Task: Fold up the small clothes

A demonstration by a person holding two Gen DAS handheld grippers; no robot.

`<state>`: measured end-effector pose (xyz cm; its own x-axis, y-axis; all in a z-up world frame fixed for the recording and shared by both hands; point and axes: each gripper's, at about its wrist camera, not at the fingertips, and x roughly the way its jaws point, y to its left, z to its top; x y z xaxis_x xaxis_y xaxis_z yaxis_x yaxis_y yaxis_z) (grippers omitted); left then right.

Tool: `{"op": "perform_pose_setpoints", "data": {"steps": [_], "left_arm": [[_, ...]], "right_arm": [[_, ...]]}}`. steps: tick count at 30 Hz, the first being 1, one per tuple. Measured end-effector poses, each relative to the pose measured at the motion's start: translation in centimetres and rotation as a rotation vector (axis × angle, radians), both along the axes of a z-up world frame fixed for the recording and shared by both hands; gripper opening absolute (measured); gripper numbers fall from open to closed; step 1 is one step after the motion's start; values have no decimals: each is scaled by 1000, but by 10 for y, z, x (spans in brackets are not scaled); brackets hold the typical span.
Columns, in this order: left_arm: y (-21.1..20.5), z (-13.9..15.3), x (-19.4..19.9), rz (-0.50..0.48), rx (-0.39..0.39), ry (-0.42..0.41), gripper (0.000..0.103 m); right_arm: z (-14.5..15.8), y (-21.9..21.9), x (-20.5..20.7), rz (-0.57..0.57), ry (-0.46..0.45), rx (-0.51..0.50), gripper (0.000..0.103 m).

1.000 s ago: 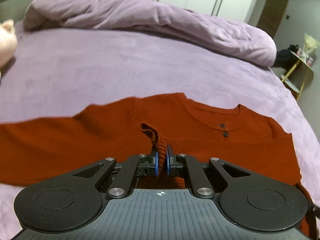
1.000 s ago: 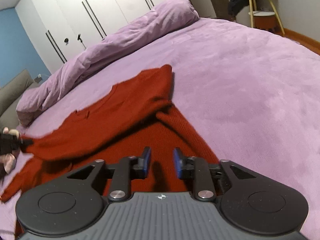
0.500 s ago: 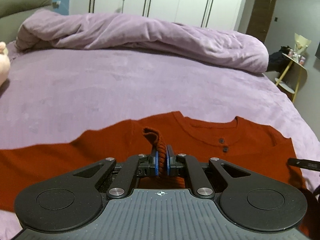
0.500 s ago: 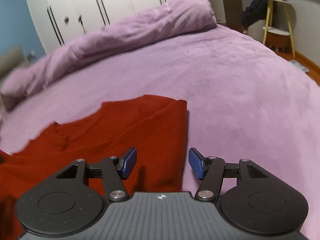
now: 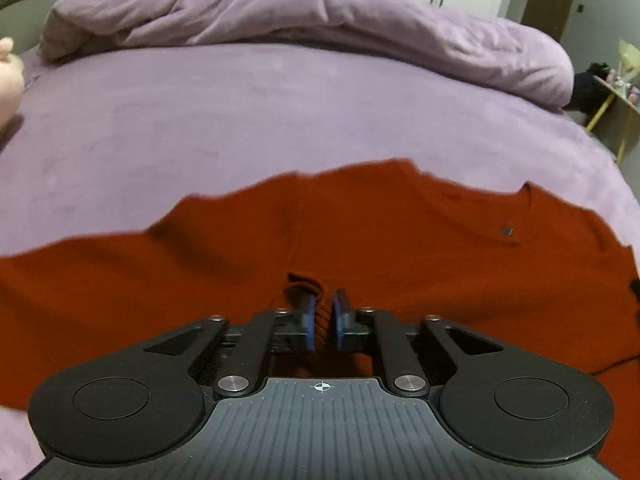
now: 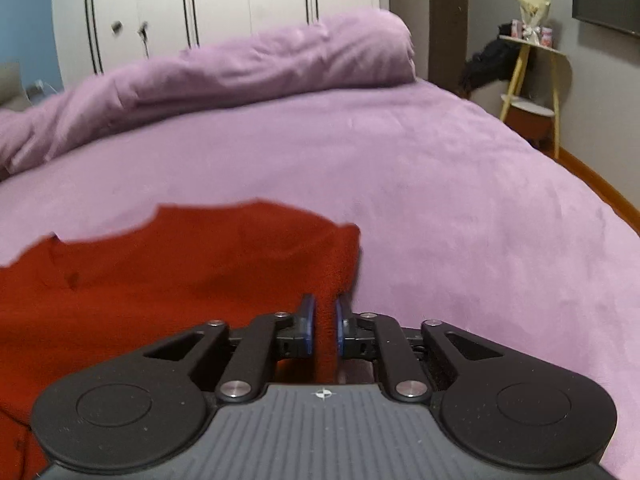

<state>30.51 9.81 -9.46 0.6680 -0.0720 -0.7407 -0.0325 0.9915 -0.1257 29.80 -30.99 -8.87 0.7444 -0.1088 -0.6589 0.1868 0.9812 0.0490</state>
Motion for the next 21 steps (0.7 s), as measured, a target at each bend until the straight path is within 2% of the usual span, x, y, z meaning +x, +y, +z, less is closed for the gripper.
{"op": "perform_pose_setpoints", "data": {"steps": [1, 3, 4, 6, 8, 10, 11, 12, 13, 14, 15, 18, 19, 21], "left_arm": [[3, 3, -6, 11, -6, -27, 24], [9, 13, -16, 34, -33, -73, 36], [11, 17, -21, 44, -57, -95, 40], [6, 23, -30, 39, -114, -129, 54], [-10, 21, -28, -12, -147, -111, 57], [-31, 11, -22, -69, -123, -61, 57], [-41, 5, -18, -86, -93, -43, 57], [-47, -1, -15, -90, -68, -34, 57], [-49, -5, -13, -85, -47, -29, 57], [-50, -10, -10, -77, -26, -27, 57], [-51, -12, -10, -72, -14, -31, 58], [-47, -15, -11, -57, 28, -40, 63], [-44, -14, -11, -49, 36, -37, 63], [-38, -12, -14, -39, 14, -30, 63]], "right_arm": [[2, -2, -3, -22, 4, 3, 20], [10, -5, -13, -42, -15, 31, 21], [15, -5, -21, -31, -32, 52, 21], [23, 0, -38, 25, -70, 90, 21], [25, 9, -48, 99, -88, 122, 21], [16, 19, -53, 170, -53, 157, 21], [9, 23, -54, 186, -24, 150, 18], [2, 28, -54, 186, 4, 105, 17], [-2, 30, -58, 189, -6, 51, 14], [-3, 30, -62, 186, -23, 0, 1], [-4, 26, -63, 170, -20, -39, 0], [-8, 13, -69, 161, -33, -35, 0], [-8, 15, -70, 170, -33, -62, 0], [-9, 24, -72, 178, -32, -127, 0]]}}
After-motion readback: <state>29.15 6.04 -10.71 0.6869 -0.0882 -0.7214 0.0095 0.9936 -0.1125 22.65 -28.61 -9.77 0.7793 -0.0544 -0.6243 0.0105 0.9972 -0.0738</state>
